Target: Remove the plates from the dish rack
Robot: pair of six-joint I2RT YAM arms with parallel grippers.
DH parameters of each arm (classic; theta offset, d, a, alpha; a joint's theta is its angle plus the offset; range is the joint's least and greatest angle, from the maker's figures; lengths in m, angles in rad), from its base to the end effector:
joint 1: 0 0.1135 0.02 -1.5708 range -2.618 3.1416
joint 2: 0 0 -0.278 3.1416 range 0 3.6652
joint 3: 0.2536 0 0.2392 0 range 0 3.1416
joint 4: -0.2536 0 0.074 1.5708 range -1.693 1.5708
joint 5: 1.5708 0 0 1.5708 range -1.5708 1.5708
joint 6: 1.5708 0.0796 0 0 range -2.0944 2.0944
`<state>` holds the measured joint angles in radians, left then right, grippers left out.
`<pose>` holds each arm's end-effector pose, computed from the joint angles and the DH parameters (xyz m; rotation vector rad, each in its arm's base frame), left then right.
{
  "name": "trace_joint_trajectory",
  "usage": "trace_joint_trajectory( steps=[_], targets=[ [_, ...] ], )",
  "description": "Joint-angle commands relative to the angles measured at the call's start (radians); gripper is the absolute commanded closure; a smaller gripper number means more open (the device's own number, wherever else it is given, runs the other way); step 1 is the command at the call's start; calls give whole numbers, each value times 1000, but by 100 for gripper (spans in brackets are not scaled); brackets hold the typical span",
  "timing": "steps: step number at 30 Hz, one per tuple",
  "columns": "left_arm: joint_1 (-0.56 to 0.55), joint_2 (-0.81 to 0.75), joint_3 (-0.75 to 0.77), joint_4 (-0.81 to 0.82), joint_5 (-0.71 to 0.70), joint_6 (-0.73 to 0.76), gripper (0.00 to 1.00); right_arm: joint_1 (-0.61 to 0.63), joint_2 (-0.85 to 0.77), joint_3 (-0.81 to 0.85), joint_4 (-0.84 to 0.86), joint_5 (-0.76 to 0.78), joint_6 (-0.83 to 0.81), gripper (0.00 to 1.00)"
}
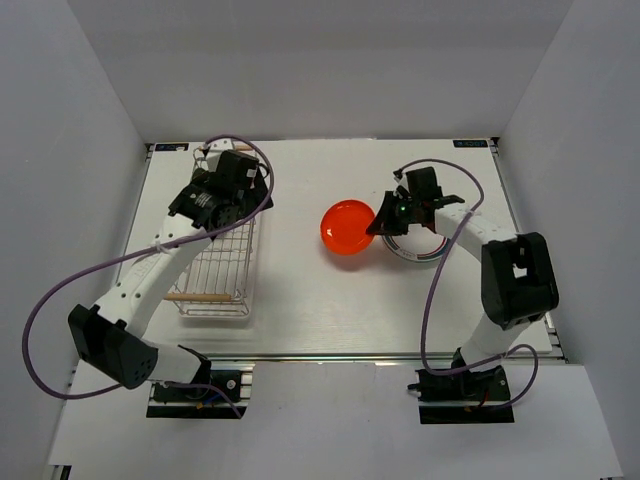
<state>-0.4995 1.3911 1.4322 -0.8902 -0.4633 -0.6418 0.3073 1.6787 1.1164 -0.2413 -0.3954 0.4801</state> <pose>0.2761 -0.1101 0.3475 -0.3674 2.2777 -0.0123 0.3531 0.1442 0.2111 0.0141 2.4595 0.8331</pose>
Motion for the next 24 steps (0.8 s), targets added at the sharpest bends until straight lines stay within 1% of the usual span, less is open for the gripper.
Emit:
trace_joint_trajectory(
  steps=[1, 5, 10, 15, 17, 20, 22, 24],
  targets=[
    [-1, -67, -29, -46, -115, -44, 2, 33, 42, 80, 10, 21, 48, 100],
    [9, -72, -49, -59, -143, -67, 2, 56, 133, 137, 2, 29, 60, 100],
    [9, -67, -58, -82, -169, -88, 2, 84, 191, 164, -18, 67, 68, 100],
    [18, -61, -69, -81, -181, -98, 2, 93, 226, 180, -42, 105, 69, 93],
    [29, -55, -73, -73, -183, -99, 2, 99, 237, 192, -64, 134, 69, 85],
    [48, -43, -88, -49, -173, -93, 2, 102, 250, 214, -93, 139, 60, 74],
    [61, -32, -90, -44, -173, -93, 2, 105, 242, 212, -98, 150, 58, 69],
    [90, -12, -87, -42, -155, -93, 2, 102, 233, 211, -110, 164, 54, 57]
  ],
)
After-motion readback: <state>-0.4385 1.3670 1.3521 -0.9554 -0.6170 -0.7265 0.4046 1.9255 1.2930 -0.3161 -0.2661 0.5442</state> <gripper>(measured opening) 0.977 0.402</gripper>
